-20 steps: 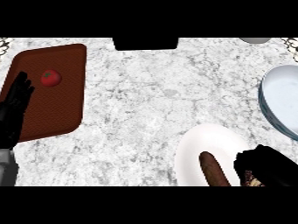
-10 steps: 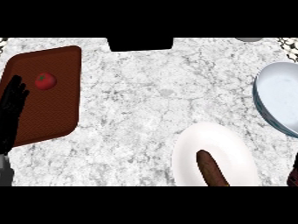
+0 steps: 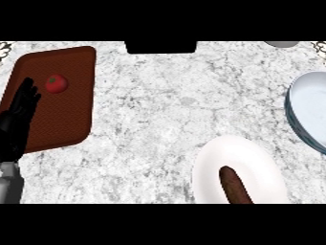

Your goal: Pick the cupcake from the plate and place it in the bowl

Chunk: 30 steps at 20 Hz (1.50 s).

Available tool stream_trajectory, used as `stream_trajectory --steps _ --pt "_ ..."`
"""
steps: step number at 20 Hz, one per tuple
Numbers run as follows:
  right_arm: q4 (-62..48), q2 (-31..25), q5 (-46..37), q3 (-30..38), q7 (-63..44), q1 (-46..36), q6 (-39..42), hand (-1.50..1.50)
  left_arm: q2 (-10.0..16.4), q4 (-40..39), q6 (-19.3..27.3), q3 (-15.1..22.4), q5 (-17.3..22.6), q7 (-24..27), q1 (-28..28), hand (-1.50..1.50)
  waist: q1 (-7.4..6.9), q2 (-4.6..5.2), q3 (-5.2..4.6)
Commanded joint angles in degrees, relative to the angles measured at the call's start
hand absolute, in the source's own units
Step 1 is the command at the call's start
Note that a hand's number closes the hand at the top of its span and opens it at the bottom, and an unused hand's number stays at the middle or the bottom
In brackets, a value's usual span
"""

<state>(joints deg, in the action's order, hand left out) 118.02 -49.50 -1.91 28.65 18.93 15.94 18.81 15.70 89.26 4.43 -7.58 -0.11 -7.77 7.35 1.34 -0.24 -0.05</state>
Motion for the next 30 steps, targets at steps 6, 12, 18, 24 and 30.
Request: stream_trajectory --steps 6,12,18,24,30 --pt "-22.03 -1.52 -1.97 -5.16 3.46 -14.91 4.43 1.5 1.1 0.31 -2.0 -0.58 0.52 -3.0 4.32 0.0 -2.23 0.45 0.09" --pt "-36.35 1.87 -10.19 -14.16 7.73 -27.03 1.39 1.5 -0.67 -0.89 -1.32 -0.01 -0.61 -1.63 3.53 0.0 -2.34 0.46 0.1" --pt "-53.63 5.22 -16.51 -17.75 14.27 -39.87 -2.32 1.5 -1.85 -1.01 -1.72 0.4 -1.5 1.61 0.99 0.0 -2.34 0.46 0.08" --pt "-66.48 4.38 -27.72 -24.61 8.18 -42.46 -4.27 1.5 -1.0 0.88 -3.35 0.8 -0.51 -0.25 1.55 0.0 -4.6 0.98 0.16" --pt "-84.32 2.57 -30.26 -25.65 26.07 -49.95 -0.76 -1.5 -2.14 -3.02 -1.12 0.87 -2.51 0.22 4.99 0.0 -3.52 1.04 0.21"
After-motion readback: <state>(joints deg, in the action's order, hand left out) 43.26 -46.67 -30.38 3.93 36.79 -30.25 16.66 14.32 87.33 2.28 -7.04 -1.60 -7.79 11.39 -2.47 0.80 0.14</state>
